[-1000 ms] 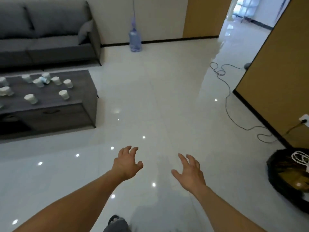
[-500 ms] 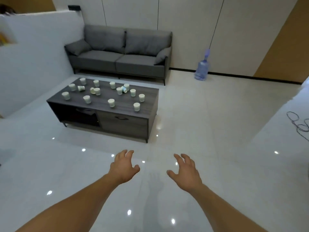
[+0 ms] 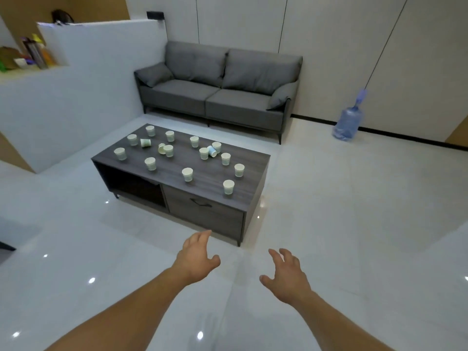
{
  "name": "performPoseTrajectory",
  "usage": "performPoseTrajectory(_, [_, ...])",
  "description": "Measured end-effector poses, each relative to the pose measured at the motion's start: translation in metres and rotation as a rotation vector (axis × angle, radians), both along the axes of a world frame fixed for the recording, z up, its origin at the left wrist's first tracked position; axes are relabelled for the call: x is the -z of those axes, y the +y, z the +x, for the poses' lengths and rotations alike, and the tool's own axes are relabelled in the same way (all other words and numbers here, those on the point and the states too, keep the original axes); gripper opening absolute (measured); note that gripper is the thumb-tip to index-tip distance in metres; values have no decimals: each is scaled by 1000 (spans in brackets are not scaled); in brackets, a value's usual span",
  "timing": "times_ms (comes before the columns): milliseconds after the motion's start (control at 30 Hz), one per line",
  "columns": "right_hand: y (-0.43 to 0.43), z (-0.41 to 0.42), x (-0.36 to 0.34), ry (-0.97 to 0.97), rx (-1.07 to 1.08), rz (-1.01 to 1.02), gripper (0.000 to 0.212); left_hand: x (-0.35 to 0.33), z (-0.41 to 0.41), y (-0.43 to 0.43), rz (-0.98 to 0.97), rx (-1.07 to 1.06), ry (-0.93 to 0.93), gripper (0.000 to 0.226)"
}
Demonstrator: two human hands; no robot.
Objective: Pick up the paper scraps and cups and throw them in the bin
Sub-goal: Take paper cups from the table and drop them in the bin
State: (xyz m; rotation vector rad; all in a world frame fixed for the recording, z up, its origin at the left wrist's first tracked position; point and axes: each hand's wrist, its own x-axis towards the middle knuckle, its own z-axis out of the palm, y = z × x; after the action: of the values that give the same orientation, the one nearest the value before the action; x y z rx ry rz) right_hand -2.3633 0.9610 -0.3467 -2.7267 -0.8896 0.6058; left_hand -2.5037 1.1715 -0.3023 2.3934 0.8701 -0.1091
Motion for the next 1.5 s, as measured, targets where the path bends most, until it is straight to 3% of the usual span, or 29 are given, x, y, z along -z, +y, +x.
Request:
performPoseTrajectory(367, [159, 145, 4, -16, -116, -15, 79, 25, 111, 119, -51, -117, 15, 75])
performPoseTrajectory(667, [322, 220, 13, -30, -58, -23, 77, 42, 217, 290, 115, 98, 82, 73])
performPoseTrajectory(967, [416, 283, 36, 39, -24, -81, 75, 65, 295, 389, 29, 150, 167, 75])
performPoseTrajectory(1133, [465, 341, 84, 117, -21, -167, 69, 99, 332, 428, -57, 142, 231, 76])
performPoseTrajectory(1500, [507, 428, 252, 223, -180, -313, 85, 243, 435, 464, -257, 167, 361, 80])
